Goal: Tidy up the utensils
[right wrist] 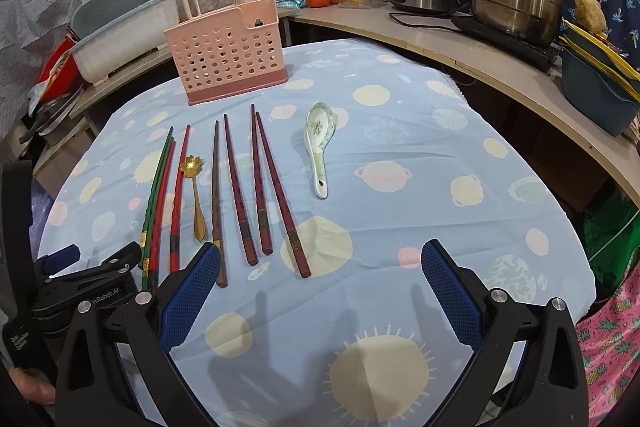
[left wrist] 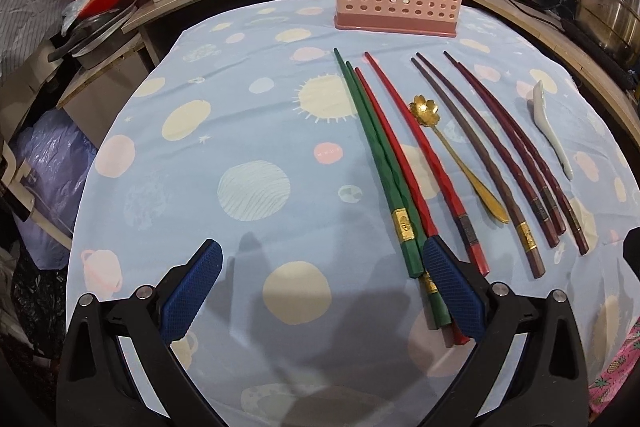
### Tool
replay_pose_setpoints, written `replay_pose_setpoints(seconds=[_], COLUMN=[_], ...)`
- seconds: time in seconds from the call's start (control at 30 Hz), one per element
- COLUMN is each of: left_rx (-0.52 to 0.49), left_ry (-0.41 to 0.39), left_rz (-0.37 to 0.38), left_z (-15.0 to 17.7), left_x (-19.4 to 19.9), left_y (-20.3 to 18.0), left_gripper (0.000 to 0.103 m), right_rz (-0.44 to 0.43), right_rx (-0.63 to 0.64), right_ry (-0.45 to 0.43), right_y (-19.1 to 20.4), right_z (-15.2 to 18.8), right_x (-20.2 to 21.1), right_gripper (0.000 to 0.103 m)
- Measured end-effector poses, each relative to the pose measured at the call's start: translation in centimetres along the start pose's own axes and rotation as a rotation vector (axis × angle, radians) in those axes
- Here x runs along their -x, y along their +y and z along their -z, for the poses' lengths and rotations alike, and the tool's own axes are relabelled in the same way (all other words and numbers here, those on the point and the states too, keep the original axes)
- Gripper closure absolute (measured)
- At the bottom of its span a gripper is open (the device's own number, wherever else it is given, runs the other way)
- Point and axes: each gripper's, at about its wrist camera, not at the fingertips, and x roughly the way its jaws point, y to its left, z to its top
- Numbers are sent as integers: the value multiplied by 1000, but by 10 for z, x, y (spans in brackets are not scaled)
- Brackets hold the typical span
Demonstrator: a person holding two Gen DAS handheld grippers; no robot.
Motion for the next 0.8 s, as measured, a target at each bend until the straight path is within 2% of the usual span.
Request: replay_pose_setpoints(seconds=[0.4, 0.47, 0.63, 0.73, 0.8], left_rx=[-3, -8, 20, 23, 15], left_ry=[-2, 24, 24, 21, 15], left_rz=[0, -16, -14, 2, 18], left_z=[0, 0, 3, 1, -1], left_x=[-7, -14, -13, -13, -12], left_y=[1, 1, 11, 11, 9], left_gripper=[6, 6, 6, 14, 24], right_rz=[-2, -1, -1, -3, 5], right_rx=[10, 12, 9, 20, 33], right_ry=[9, 11, 11, 13, 12], right_y=[3, 3, 2, 3, 3], right_z=[3, 3, 2, 0, -4], right_x=[-2, -2, -4, -11, -18], right_gripper=[6, 6, 6, 6, 7])
